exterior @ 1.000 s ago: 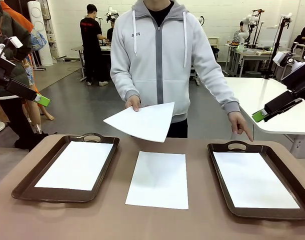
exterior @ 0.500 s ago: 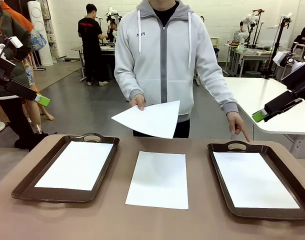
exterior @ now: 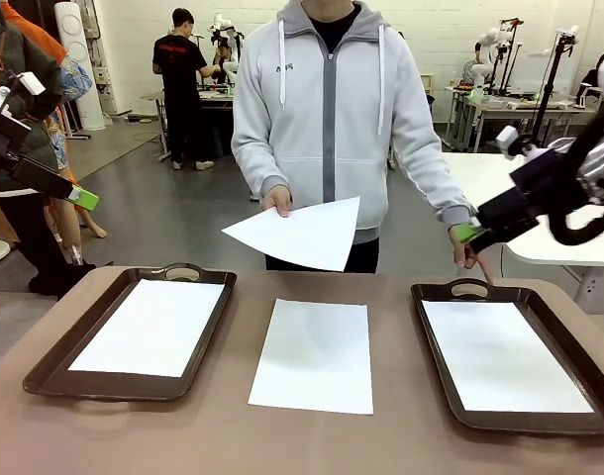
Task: Sort the A4 documents.
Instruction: Receive the A4 Paper, then place the A4 Paper in the designated Handle tray.
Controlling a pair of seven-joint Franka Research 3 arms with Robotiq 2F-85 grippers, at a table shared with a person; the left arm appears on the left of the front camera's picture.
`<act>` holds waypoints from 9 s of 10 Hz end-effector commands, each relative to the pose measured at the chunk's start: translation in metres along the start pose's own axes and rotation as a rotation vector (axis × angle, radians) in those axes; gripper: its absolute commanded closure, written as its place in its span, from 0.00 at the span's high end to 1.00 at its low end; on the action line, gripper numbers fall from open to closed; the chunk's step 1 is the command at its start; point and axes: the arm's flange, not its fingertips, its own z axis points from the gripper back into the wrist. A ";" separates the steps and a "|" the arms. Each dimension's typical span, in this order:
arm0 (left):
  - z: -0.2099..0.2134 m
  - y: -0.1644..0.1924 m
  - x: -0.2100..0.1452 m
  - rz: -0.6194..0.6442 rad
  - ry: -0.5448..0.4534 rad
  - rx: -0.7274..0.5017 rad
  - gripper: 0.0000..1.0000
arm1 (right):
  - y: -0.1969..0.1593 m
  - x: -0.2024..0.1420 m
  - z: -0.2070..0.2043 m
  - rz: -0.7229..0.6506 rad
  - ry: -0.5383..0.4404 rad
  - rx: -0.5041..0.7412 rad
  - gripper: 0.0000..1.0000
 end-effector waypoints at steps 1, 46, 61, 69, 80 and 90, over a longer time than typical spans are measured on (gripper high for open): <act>-0.001 0.000 -0.001 -0.014 0.007 0.004 1.00 | -0.010 0.030 -0.016 -0.069 -0.055 0.111 1.00; -0.001 0.000 -0.001 -0.014 0.007 0.004 1.00 | -0.068 0.084 -0.215 -0.751 -0.222 0.568 0.00; -0.001 0.000 -0.001 -0.014 0.007 0.004 1.00 | -0.063 0.081 -0.213 -0.759 -0.228 0.566 0.00; -0.001 0.000 -0.001 -0.014 0.007 0.004 1.00 | -0.063 0.081 -0.213 -0.759 -0.228 0.566 0.00; -0.001 0.000 -0.001 -0.014 0.007 0.004 1.00 | -0.097 0.023 -0.043 -0.703 0.007 0.341 0.01; -0.001 0.000 -0.001 -0.014 0.007 0.004 1.00 | -0.199 -0.090 -0.013 -0.692 0.045 -0.001 0.01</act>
